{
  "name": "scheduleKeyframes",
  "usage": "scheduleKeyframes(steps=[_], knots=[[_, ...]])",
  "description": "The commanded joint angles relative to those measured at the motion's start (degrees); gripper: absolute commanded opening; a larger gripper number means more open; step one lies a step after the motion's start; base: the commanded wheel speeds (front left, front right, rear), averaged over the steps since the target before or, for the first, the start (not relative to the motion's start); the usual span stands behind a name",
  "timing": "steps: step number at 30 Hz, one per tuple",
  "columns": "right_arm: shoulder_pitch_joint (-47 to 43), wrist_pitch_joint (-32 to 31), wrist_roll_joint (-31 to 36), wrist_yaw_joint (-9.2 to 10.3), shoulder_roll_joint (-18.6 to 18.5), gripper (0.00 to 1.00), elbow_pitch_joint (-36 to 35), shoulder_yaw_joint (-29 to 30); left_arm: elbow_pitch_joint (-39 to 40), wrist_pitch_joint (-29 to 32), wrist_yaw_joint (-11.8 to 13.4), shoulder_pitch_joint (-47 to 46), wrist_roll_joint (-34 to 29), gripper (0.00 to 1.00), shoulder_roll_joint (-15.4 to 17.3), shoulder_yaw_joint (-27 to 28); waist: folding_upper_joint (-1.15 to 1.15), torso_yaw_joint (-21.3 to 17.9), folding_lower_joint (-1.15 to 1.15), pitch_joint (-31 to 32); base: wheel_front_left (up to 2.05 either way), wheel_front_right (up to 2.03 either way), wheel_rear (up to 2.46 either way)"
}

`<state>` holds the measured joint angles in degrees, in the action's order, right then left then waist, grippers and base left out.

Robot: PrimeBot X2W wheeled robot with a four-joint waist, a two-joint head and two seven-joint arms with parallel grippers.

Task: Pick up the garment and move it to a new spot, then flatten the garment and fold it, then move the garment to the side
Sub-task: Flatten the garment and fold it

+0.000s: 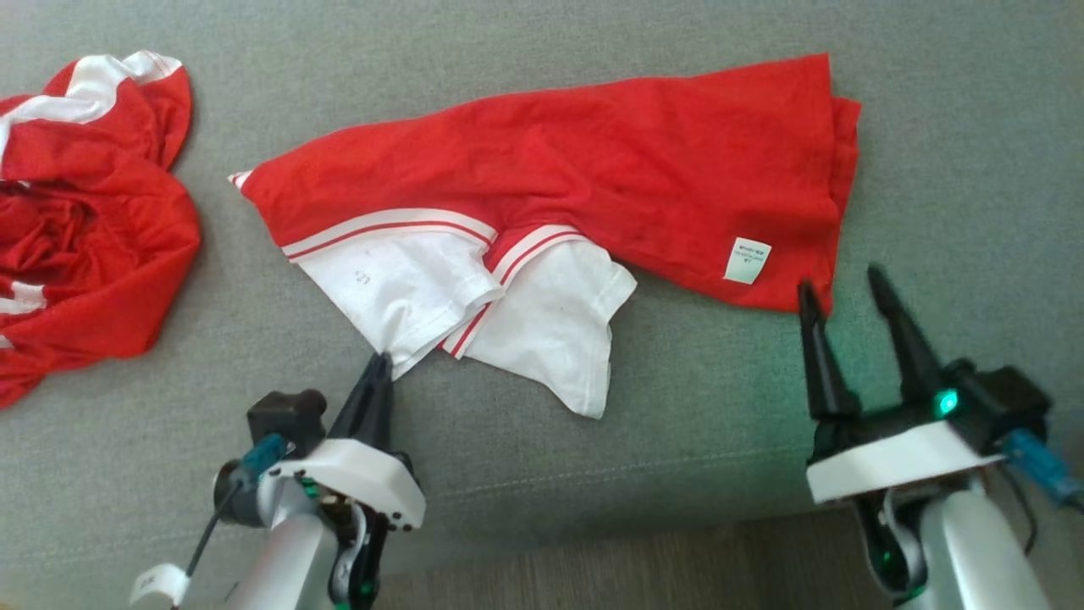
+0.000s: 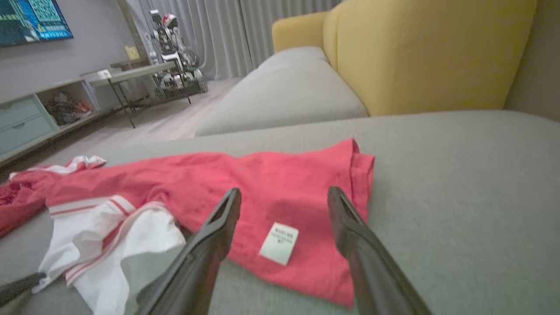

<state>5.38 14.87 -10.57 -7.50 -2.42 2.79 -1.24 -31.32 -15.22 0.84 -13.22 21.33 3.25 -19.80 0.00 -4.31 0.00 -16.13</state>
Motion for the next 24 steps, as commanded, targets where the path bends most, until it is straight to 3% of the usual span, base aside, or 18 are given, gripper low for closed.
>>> scheduleKeyframes(steps=[1, 8, 14, 24], knots=[[0.1, 0.1, 0.1, 0.01, -0.5, 1.0, 2.0, -1.2, 2.5, 0.2, 0.8, 1.1, -0.6, 0.0, 1.8, 2.1, 0.0, 0.2, 0.0, 0.5, 0.0, 0.0, 0.0], [2.2, 0.1, 0.7, 0.01, -0.5, 1.0, 15.2, 2.5, 10.3, 0.2, 3.0, 2.9, -3.9, 0.0, 4.6, 4.8, 0.0, 1.1, 0.0, 1.4, 0.0, 0.0, 0.0], [6.9, 0.1, -3.4, 0.01, -0.5, 1.0, 25.4, 3.5, 12.5, 0.2, 2.7, 3.4, -4.2, 0.0, 5.2, 5.7, 0.0, 1.6, 0.0, 1.4, 0.0, 0.0, 0.0], [13.6, 0.1, -3.0, 0.01, -0.5, 1.0, 33.2, 3.3, 12.7, 0.2, 2.3, 3.2, -5.0, 0.0, 4.7, 5.7, 0.0, 3.0, 0.0, 0.7, 0.0, 0.0, 0.0]])
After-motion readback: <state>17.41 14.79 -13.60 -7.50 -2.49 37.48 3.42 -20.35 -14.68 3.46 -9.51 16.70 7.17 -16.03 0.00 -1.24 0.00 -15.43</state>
